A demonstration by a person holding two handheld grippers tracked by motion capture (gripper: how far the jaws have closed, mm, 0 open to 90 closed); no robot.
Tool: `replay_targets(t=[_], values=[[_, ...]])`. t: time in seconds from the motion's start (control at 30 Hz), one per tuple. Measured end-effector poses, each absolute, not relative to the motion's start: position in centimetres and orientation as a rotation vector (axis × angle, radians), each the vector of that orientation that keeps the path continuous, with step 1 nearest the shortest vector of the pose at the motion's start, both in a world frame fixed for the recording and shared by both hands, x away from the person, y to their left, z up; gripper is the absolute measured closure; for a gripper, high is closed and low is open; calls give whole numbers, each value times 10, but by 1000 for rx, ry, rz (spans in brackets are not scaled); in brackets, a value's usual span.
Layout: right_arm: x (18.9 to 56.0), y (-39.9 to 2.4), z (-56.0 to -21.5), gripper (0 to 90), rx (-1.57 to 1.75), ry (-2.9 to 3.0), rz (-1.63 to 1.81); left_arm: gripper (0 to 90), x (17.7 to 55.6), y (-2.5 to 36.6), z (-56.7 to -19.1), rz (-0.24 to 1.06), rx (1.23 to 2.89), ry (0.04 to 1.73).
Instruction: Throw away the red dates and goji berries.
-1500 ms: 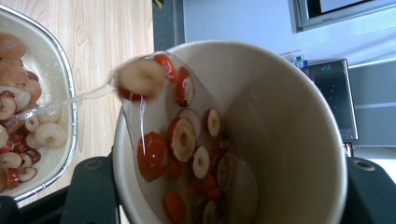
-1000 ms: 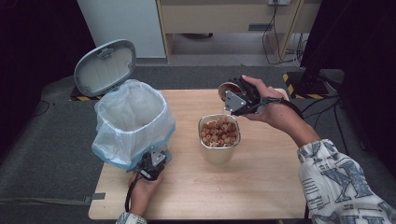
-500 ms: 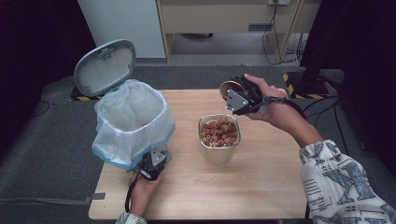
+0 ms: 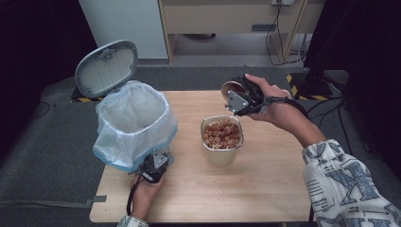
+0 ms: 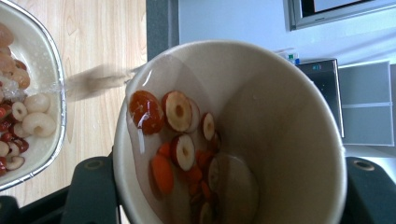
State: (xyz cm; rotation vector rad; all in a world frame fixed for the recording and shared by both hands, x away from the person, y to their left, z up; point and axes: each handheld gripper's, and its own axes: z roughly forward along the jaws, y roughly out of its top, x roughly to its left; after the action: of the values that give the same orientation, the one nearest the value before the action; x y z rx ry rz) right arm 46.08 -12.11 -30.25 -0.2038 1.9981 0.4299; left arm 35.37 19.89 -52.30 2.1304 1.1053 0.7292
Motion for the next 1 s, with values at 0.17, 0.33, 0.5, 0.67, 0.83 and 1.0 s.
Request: replay_targets(t=[0.17, 0.33, 0.5, 0.67, 0.83, 1.0], values=[[458, -120, -303, 356, -225, 1993, 409, 877, 354, 199, -523, 724, 2134, 1101], [457, -124, -302, 356, -245, 1970, 364, 877, 354, 199, -523, 726, 2134, 1101], [457, -126, -304, 356, -236, 1972, 368, 877, 354, 200, -523, 728, 2136, 1096], [456, -127, -307, 356, -235, 1972, 368, 877, 354, 199, -523, 725, 2131, 1103], [452, -126, -307, 356, -253, 1965, 343, 877, 354, 199, -522, 731, 2137, 1101], [450, -125, -304, 356, -299, 1939, 268, 877, 354, 199, -523, 728, 2137, 1103]])
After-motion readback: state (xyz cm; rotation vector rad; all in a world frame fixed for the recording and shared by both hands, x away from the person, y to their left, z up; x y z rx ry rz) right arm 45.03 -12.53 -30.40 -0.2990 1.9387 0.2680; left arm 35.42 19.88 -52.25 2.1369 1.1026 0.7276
